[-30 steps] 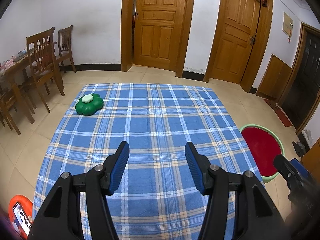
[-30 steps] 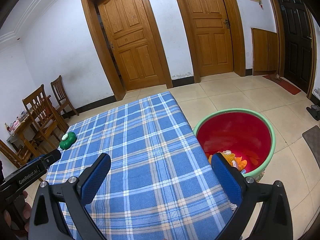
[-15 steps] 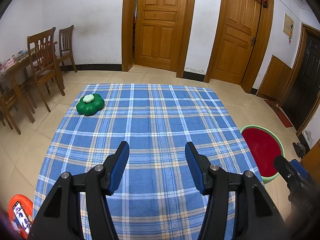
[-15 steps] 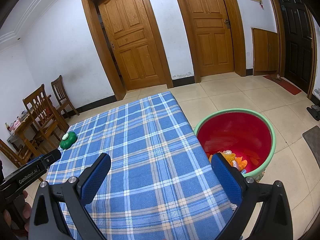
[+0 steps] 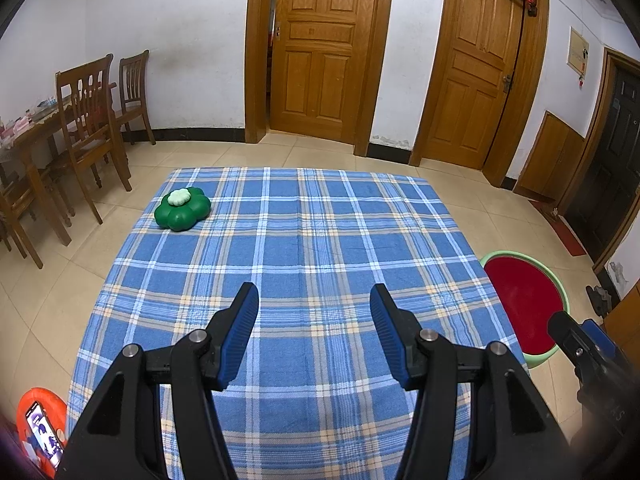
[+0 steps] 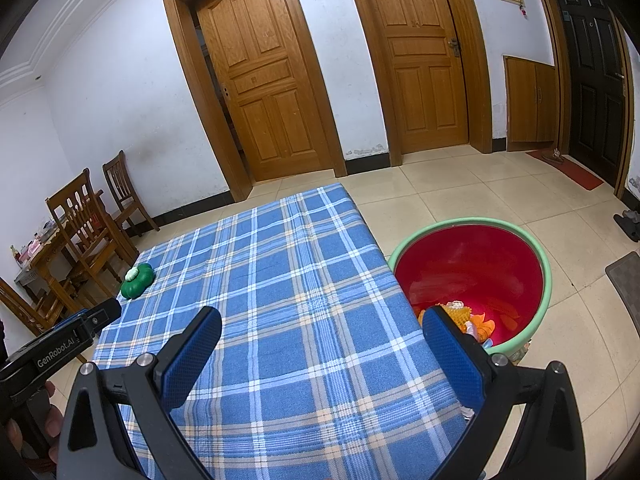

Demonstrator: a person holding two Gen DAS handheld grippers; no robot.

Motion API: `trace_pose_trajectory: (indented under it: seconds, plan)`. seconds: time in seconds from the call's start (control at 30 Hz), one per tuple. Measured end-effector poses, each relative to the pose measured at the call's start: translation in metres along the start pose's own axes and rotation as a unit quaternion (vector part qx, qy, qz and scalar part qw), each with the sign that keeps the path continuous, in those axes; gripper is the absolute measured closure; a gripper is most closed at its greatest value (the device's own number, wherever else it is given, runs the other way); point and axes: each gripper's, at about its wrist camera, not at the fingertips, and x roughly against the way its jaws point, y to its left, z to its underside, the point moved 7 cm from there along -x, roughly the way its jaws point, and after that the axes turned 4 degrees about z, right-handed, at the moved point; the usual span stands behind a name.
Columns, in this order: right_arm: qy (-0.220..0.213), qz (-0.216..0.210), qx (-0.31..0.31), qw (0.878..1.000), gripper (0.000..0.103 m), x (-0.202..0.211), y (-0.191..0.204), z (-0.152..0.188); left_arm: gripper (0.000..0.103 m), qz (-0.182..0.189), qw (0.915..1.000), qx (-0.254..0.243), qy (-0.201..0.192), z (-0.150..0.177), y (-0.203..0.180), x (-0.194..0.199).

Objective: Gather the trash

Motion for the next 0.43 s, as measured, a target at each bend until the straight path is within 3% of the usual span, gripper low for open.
trace_pose_trajectory:
  seconds: [0.43]
  plan:
    - [0.001, 0.000, 0.000, 1.000, 0.001, -0.0008, 0.0008, 0.0007, 0.045, -0.003, 1.0000, 0.001, -0.003, -0.0018, 0.0029, 0.0017]
